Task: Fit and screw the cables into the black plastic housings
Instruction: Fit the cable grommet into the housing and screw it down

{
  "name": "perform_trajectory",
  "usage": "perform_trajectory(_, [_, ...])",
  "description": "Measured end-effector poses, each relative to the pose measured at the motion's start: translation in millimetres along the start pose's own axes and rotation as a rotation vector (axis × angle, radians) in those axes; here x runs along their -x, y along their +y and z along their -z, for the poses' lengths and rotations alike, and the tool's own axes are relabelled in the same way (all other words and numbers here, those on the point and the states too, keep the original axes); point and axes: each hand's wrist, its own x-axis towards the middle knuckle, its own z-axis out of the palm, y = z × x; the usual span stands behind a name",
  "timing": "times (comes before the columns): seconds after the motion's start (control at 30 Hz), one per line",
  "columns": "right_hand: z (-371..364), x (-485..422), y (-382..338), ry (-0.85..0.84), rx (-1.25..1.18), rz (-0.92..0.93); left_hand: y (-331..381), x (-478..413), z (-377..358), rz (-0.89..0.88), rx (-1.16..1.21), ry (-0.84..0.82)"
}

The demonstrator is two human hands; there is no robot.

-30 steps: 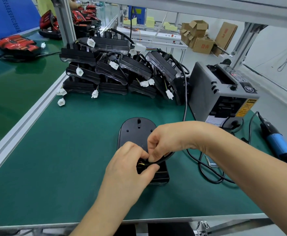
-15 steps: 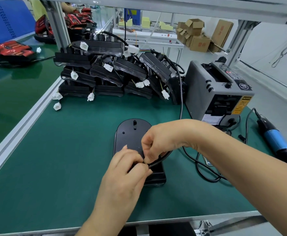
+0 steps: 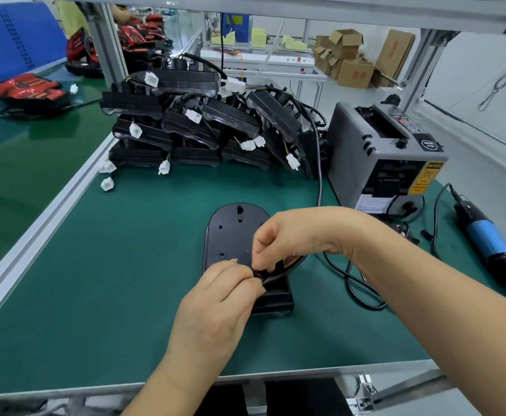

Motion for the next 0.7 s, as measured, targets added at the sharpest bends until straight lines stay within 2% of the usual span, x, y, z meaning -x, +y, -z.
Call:
perform_trajectory(0.17, [-7.6, 4.6, -3.7, 0.074, 0.059, -0.013, -0.1, -0.1, 0.1, -0.008, -0.016, 0.009])
perform_trajectory(0.33, [-18.3, 12.5, -1.8, 0.196, -0.023, 0.011, -0.7, 0.7, -1.8, -0.023, -0.017, 0.032])
perform_trajectory(0.43, [-23.6, 21.9, 2.5, 0.421, -0.033, 0.047, -1.8, 1.8, -3.8, -0.025, -0.014, 0.037])
perform_trajectory(0.5, [-17.4, 37.8, 13.3, 0.660, 0.002, 0.041, -3.0, 2.5, -5.2, -0.026, -0.002, 0.039])
perform_trajectory(0.6, [9.5, 72.5, 47.1, 0.992, 0.105, -0.148, -3.6, 3.0, -6.9, -0.025, 0.012, 0.042])
perform_trajectory(0.7, [39.6, 95.9, 104.1, 1.003, 0.317, -0.597, -3.5, 3.1, -5.9, -0.020, 0.017, 0.043])
